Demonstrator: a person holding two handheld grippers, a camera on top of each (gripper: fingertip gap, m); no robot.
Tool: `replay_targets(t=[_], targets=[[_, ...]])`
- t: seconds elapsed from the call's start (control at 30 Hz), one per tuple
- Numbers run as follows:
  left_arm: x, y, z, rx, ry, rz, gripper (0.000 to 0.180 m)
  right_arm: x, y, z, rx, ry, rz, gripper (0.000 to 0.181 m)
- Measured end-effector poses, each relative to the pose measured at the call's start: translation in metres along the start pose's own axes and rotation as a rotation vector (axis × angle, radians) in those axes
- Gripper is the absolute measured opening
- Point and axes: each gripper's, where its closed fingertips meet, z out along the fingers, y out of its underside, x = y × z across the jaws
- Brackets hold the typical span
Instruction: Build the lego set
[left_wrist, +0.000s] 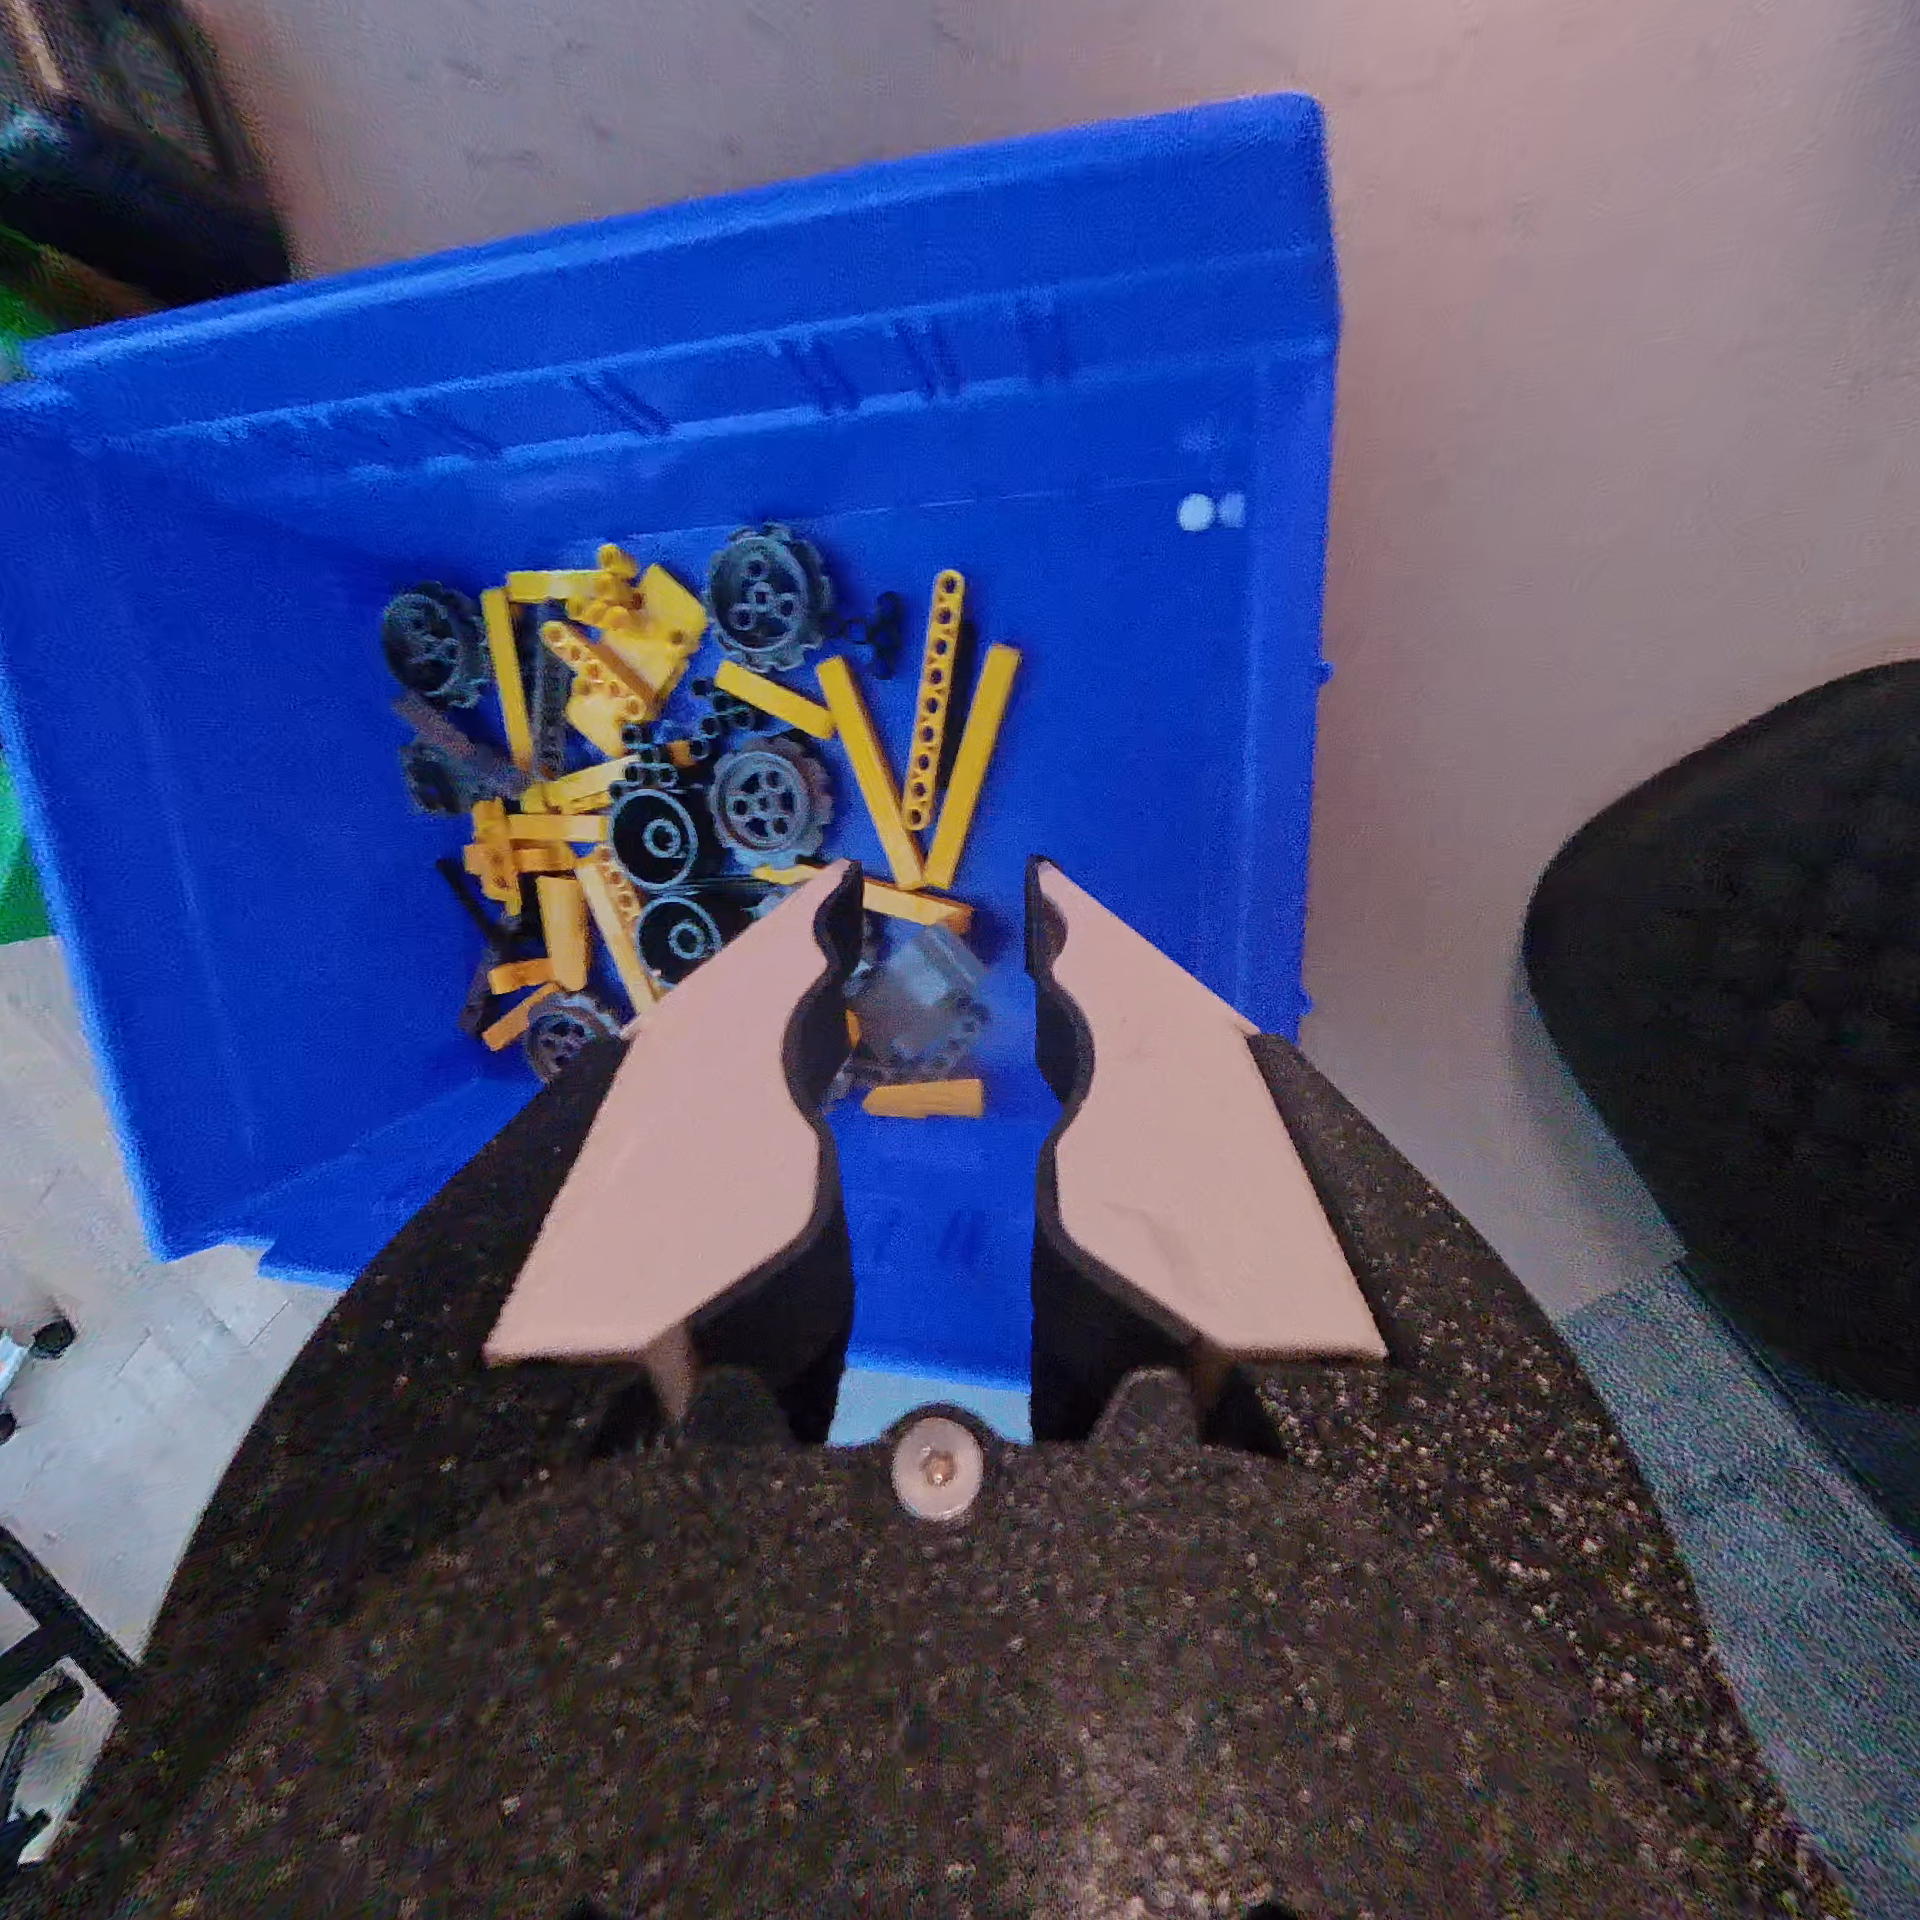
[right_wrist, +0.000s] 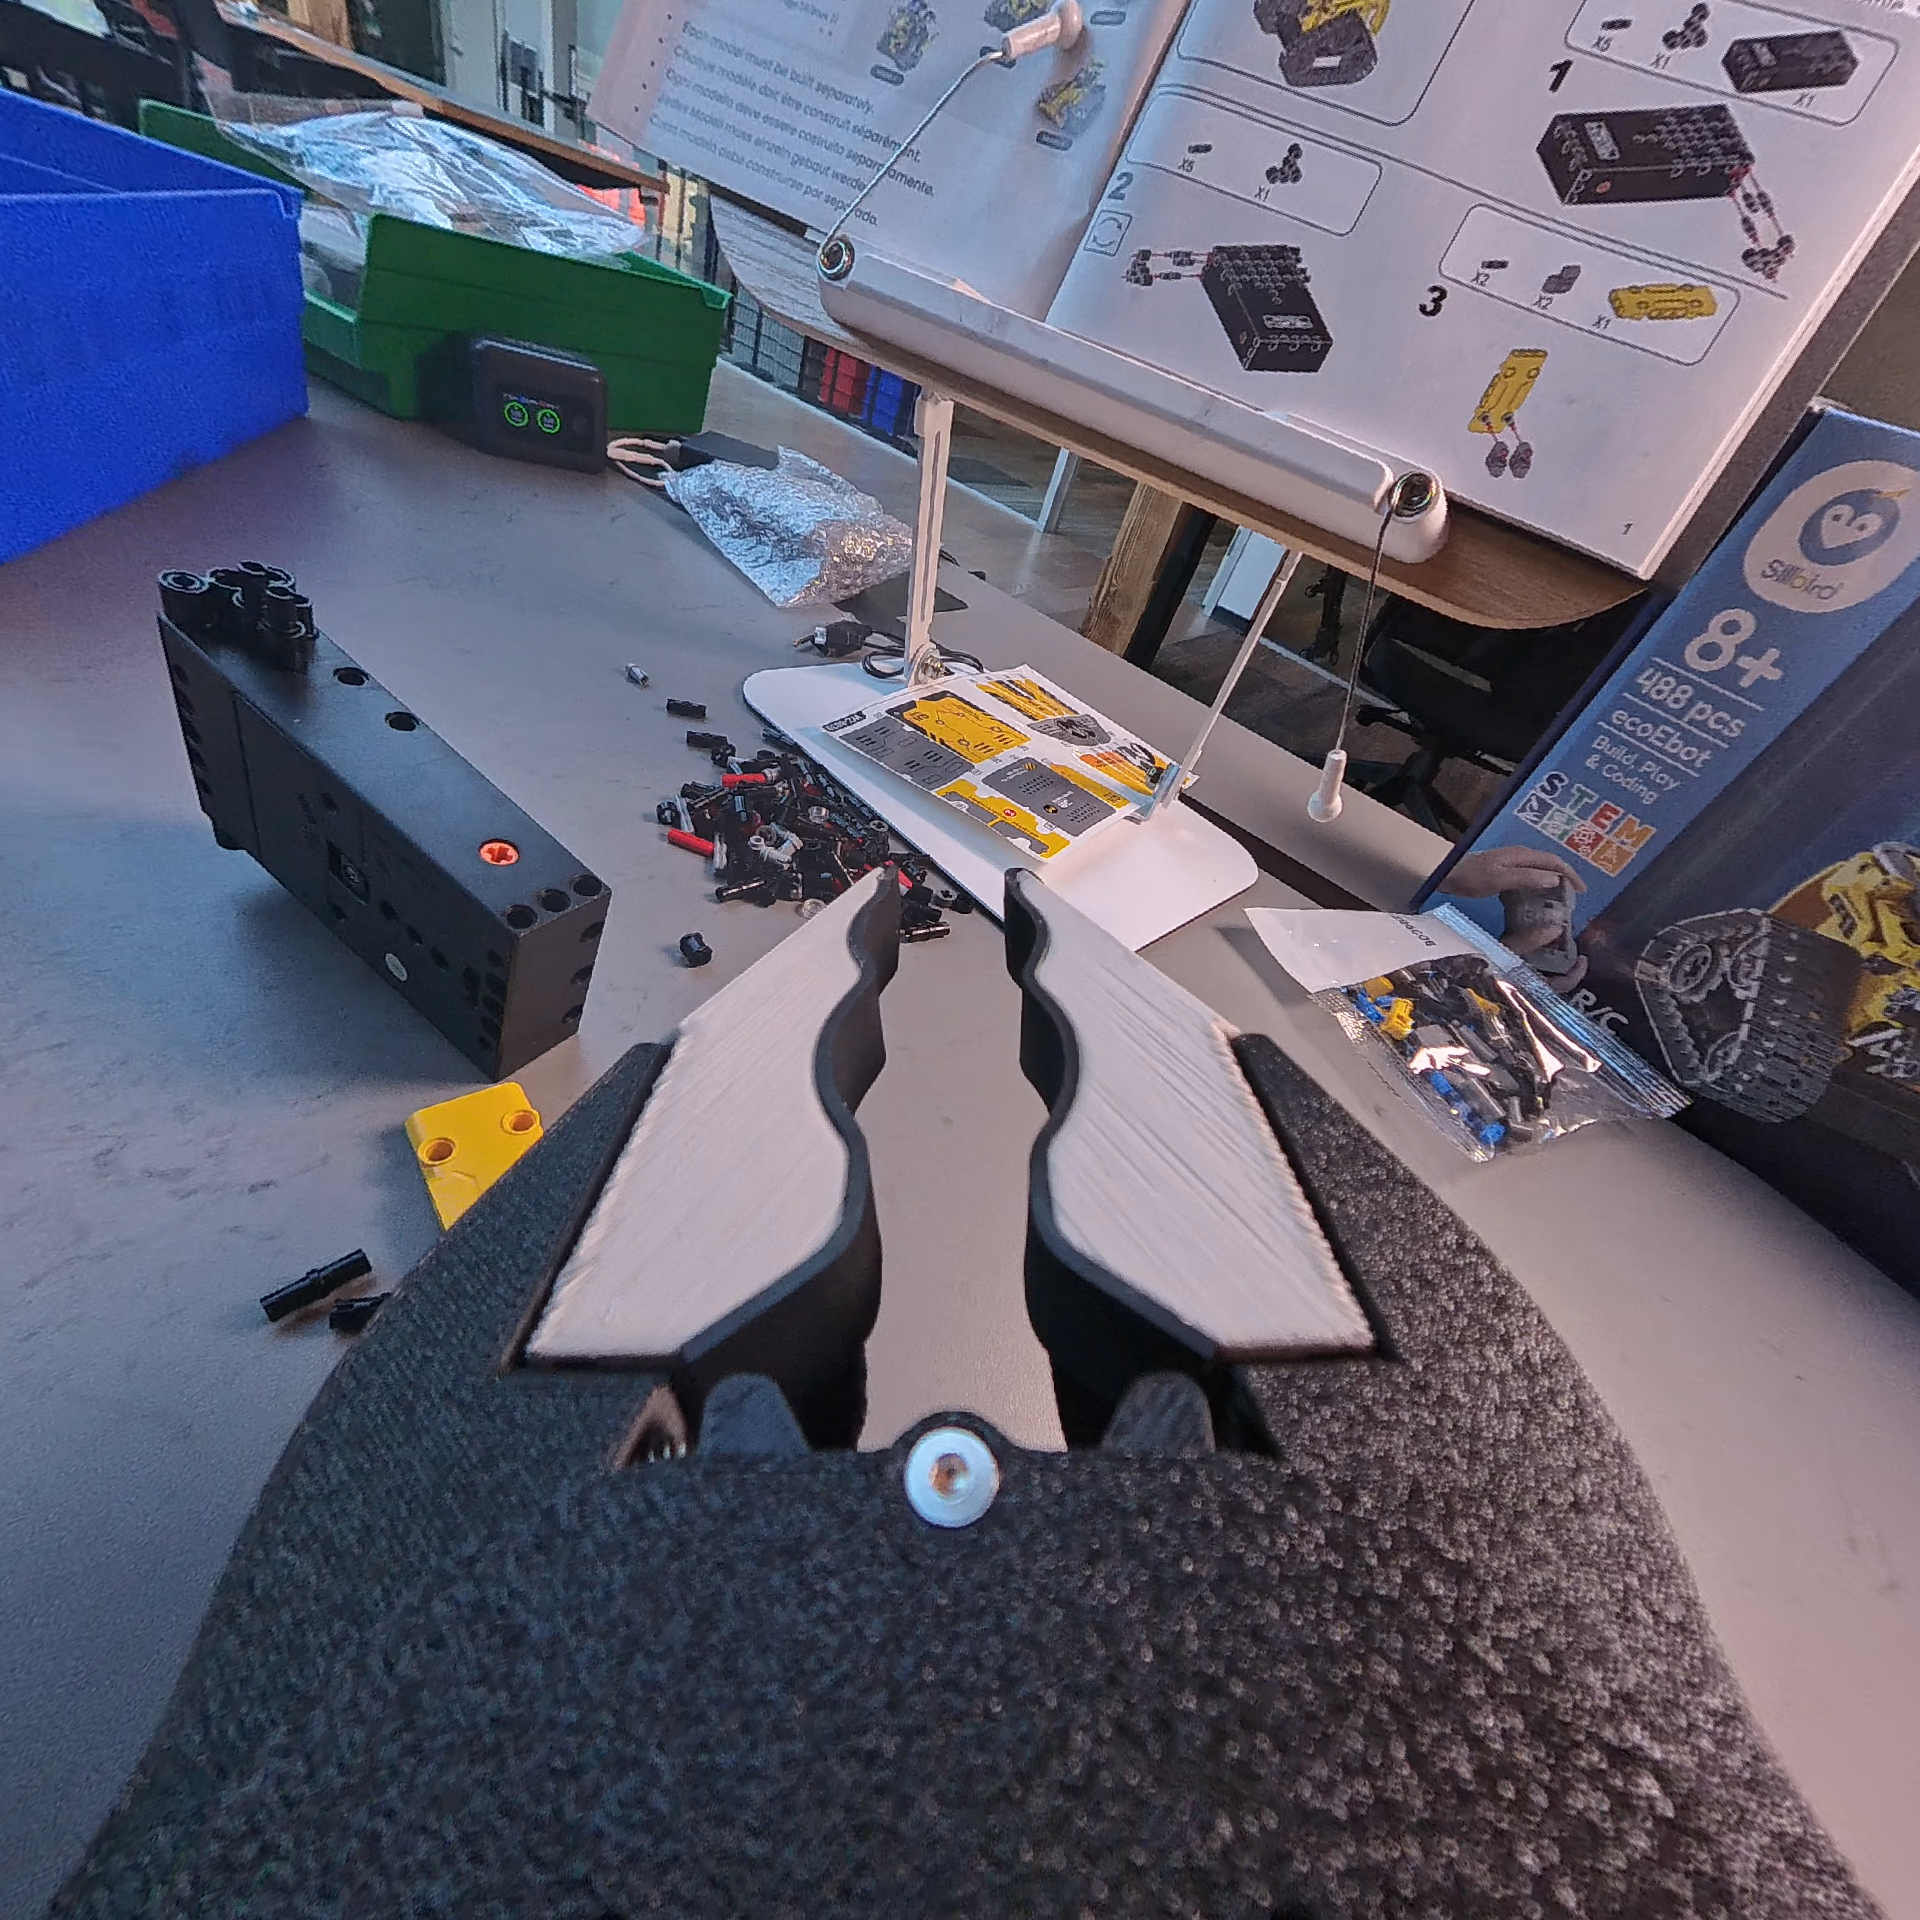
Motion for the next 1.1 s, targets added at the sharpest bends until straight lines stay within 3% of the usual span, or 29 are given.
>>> replay_targets(t=[0.1,0.2,0.6,0.67,1.1], targets=[[-0.050,0.006,-0.009,0.014,-0.056,-0.043,0.037,0.000,0.000,0.000,-0.001,-0.002,0.000,0.018],[-0.079,0.021,0.008,-0.044,-0.051,0.041,0.040,0.000,-0.001,-0.001,0.005,0.000,0.000,0.018],[-0.060,0.027,0.081,-0.235,0.200,0.264,0.043,0.000,-0.001,-0.001,0.008,-0.005,0.007,0.018],[-0.062,0.029,0.086,-0.267,0.194,0.292,0.018,0.000,-0.001,-0.001,0.009,-0.005,0.008,0.018],[-0.030,-0.015,0.052,0.054,0.375,0.170,0.016,-0.003,-0.001,0.000,0.007,-0.019,-0.008,0.018]])
